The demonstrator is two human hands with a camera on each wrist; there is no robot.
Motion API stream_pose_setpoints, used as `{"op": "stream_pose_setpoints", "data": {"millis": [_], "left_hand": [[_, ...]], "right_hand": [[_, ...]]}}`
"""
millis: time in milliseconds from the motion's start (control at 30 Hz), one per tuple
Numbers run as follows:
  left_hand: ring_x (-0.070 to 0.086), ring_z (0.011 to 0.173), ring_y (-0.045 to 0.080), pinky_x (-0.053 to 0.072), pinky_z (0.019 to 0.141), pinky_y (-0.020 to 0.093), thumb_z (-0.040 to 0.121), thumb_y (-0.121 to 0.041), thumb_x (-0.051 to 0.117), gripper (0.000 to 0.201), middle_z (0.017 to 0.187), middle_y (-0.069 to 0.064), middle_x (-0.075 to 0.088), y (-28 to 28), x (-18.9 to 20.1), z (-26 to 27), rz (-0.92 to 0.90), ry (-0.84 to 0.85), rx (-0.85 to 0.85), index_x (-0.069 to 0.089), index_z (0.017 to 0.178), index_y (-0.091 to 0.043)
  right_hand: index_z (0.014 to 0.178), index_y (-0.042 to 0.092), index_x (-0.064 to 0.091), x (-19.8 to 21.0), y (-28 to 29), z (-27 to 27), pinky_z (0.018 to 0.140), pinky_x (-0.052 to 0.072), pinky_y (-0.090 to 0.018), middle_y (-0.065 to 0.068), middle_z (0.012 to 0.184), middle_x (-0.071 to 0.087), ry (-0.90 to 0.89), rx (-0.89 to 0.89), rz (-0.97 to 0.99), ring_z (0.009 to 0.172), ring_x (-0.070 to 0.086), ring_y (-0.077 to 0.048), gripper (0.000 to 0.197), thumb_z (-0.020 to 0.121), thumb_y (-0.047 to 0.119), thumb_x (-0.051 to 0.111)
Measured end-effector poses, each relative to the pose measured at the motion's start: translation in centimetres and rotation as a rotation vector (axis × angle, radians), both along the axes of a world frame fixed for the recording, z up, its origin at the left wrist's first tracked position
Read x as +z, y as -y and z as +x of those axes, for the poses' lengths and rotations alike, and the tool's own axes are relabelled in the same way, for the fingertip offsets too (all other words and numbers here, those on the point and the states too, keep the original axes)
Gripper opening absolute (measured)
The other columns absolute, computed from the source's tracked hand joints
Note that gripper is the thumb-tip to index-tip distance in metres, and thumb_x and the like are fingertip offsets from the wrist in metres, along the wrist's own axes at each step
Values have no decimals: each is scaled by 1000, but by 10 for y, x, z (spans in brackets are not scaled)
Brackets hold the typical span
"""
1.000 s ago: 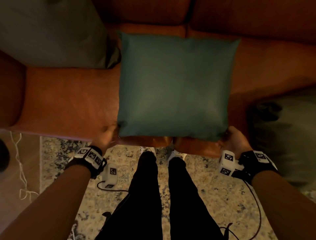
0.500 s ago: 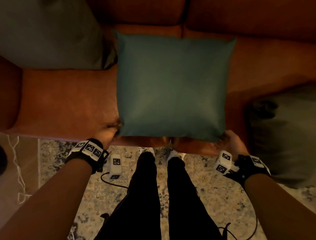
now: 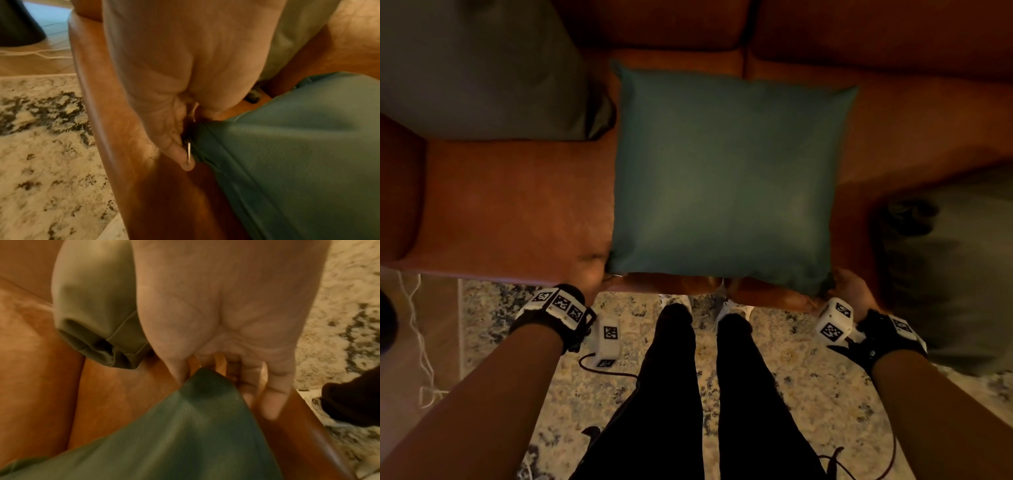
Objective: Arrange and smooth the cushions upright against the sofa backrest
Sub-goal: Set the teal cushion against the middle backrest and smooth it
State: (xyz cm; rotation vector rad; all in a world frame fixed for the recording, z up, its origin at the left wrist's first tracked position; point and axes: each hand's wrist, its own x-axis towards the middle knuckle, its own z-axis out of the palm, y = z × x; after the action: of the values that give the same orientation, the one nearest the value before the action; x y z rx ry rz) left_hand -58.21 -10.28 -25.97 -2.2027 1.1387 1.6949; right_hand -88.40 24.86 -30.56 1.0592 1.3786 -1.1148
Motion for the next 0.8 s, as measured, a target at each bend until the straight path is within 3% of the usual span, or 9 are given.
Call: {"op": "stream_pose_setpoints", "data": {"millis": [100,167,233,333,433,567,667,733,800], "left_hand": [[68,84,18,57,61,28,109,-38,44,36,98,11,72,-6,1,0,134,-8,28,65,114,-8],[67,85,16,52,70,27,109,-43,40,37,98,9,72,-11,3,3,164,12,-1,65,102,-16],[63,77,15,50,66,24,109,-40,44,31,91,5,69,-11,1,9,130,32,3,64,96,-19],[52,64,12,46,44,15,108,-29,50,24,79,4,59,-5,-2,17,98,49,-4,61,92,-15],[60,49,4,46,41,9,106,-18,55,16,65,-3,65,2,-1,19,80,22,-23,61,92,-13],[67,47,0,52,46,11,107,-15,52,18,78,1,72,13,5,16,72,-25,-57,63,93,-16],[71,61,10,52,47,12,109,-10,46,16,89,8,67,17,3,16,91,-24,-83,62,111,-8],[65,73,17,53,45,15,110,-17,45,18,89,8,65,19,-1,14,121,12,-67,57,121,-8],[63,79,19,56,53,22,109,-32,45,28,92,9,65,20,-2,9,192,24,-11,56,120,-9]], "right_hand": [[139,11,61,10,10,-1,116,42,-53,-16,138,65,67,49,-36,129,63,-33,52,92,32,69],[131,8,66,0,7,-10,98,57,-42,-12,120,72,22,167,10,97,75,-22,39,96,26,61],[144,6,57,4,17,-15,78,57,-35,-10,116,66,-62,313,105,71,73,-12,45,103,25,51],[148,2,47,18,33,-16,74,47,-31,-20,136,57,-277,403,249,99,63,-25,43,106,9,48],[141,1,52,22,40,-14,85,46,-33,-22,144,57,-394,469,326,123,57,-36,38,104,3,48],[125,9,59,22,43,-7,64,46,-16,-21,141,60,-385,340,344,103,55,-25,25,101,4,52],[146,-1,50,37,50,1,45,44,-12,-21,148,55,-292,272,258,98,52,-21,43,107,17,49],[151,0,43,39,52,8,54,49,-16,-18,154,50,-253,306,228,98,58,-23,50,109,27,44],[154,1,39,36,52,12,79,48,-27,-14,156,46,-198,293,246,128,57,-31,54,109,32,39]]}}
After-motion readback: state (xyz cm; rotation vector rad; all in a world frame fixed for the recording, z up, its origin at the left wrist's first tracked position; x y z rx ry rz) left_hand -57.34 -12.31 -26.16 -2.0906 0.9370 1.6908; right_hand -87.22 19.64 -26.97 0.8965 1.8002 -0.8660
